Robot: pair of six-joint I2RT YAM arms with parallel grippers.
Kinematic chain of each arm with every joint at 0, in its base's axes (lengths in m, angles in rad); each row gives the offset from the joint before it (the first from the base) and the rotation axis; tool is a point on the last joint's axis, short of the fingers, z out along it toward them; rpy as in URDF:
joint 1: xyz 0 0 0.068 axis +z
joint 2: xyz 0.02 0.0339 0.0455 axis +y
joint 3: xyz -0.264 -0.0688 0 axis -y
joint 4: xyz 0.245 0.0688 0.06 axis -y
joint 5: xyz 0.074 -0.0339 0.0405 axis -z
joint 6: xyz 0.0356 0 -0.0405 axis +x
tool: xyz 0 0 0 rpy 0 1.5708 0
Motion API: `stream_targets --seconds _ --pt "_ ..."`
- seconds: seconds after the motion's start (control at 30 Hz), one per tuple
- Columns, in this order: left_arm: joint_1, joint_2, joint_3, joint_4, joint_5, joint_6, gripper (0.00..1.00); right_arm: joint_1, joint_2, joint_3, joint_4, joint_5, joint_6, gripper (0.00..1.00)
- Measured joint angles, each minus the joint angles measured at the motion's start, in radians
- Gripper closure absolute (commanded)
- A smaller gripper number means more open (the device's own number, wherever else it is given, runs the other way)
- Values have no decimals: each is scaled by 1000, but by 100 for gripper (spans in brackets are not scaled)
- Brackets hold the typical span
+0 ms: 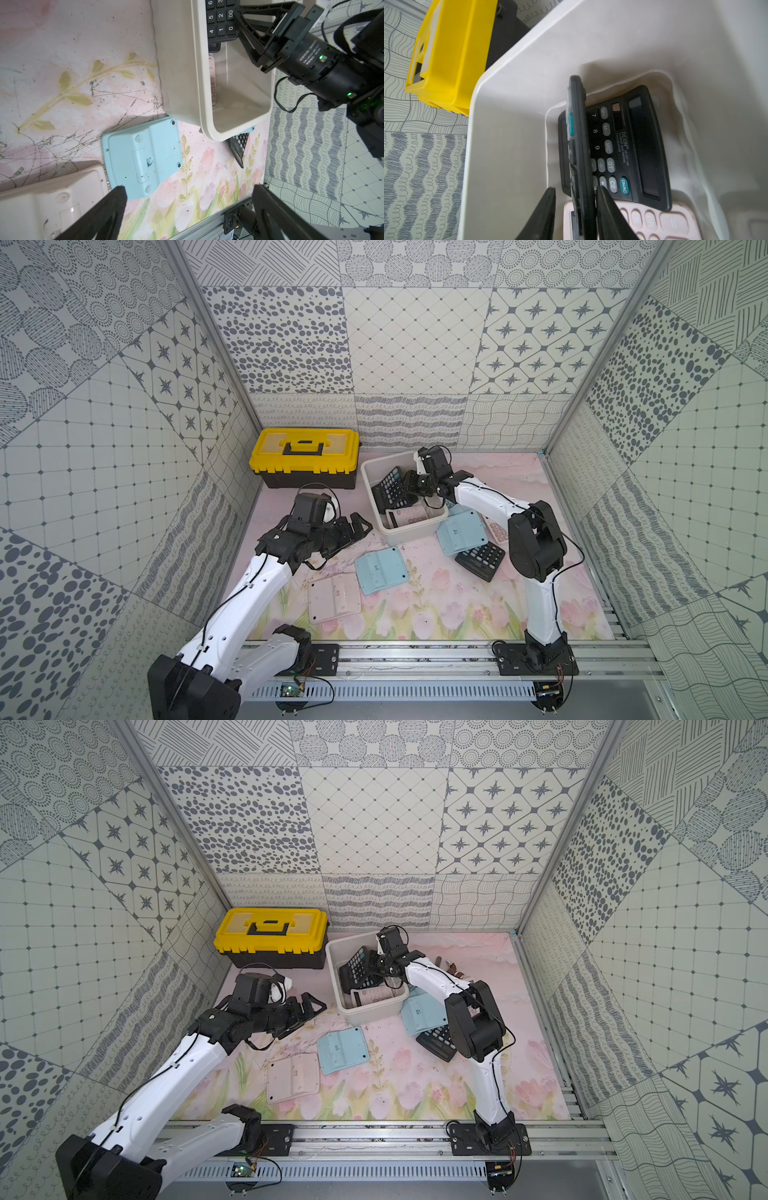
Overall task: Put the calculator in the storage box
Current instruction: Place the calculator in the storage box.
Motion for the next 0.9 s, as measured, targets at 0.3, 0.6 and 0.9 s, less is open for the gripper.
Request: stream_targets --seconds 0.3,0.6,0.9 --pt "27 -1 -3 -5 -8 -7 0 -25 -72 24 -69 -11 -30 53" --pt "89 1 -18 -11 -8 -22 0 -34 -191 38 -101 -77 -48 46" --pt "145 42 -35 -12 1 -28 0 -34 -438 -169 -110 -164 -79 35"
